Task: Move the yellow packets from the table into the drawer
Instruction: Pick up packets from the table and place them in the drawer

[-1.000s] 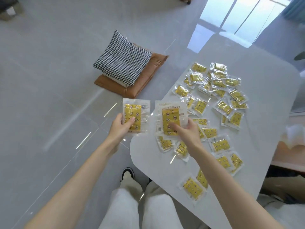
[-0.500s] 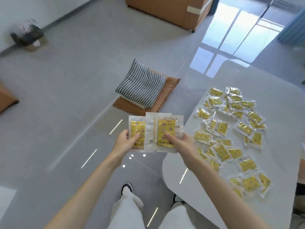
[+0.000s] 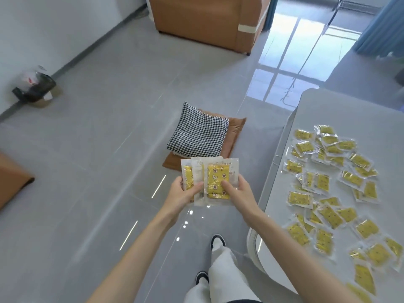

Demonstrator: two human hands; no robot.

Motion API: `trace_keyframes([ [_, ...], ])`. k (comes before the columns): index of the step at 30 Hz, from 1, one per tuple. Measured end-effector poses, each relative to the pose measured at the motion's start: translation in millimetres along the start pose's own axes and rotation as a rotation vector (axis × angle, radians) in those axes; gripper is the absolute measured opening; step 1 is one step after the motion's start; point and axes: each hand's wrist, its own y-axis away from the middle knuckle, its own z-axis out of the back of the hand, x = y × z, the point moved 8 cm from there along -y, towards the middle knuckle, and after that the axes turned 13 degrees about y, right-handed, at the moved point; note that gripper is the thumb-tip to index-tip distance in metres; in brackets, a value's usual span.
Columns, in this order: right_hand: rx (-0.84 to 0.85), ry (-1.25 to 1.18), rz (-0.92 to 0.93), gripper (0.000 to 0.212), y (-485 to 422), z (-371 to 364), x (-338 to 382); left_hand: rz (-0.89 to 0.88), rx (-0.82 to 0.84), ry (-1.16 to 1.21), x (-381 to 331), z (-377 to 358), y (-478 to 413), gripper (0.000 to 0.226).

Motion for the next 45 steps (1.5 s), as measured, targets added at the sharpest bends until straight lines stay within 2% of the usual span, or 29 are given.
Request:
trace_keyframes([
  [4,-0.065,0.004,0.018,0.018,-39,-4,19,0.005,0.019,0.010,-23,-5,-46,0.053],
  [13,-0.197,-0.059,0.011,0.015,-182,13,70,-0.026,0.050,-0.111,-104,-30,-199,0.055],
  [18,-0.233,-0.070,-0.026,0.018,-243,33,99,0.014,0.117,-0.206,-145,-57,-272,0.059],
  [25,-0.443,-0.069,-0.128,0.017,-293,79,104,0.072,0.270,-0.372,-168,-120,-352,0.065],
  [29,-0.564,-0.154,-0.219,0.022,-311,107,88,0.152,0.427,-0.426,-162,-166,-392,0.058],
  [34,-0.781,-0.264,-0.354,0.020,-315,143,55,0.246,0.619,-0.497,-150,-226,-427,0.037],
  [39,-0.916,-0.289,-0.508,0.012,-318,167,2,0.309,0.680,-0.539,-127,-266,-461,0.051],
  [41,-0.938,-0.258,-0.556,0.016,-324,176,-22,0.319,0.684,-0.567,-115,-282,-475,0.060],
  [45,-0.897,-0.171,-0.666,0.028,-351,191,-82,0.318,0.694,-0.581,-84,-311,-504,0.058],
])
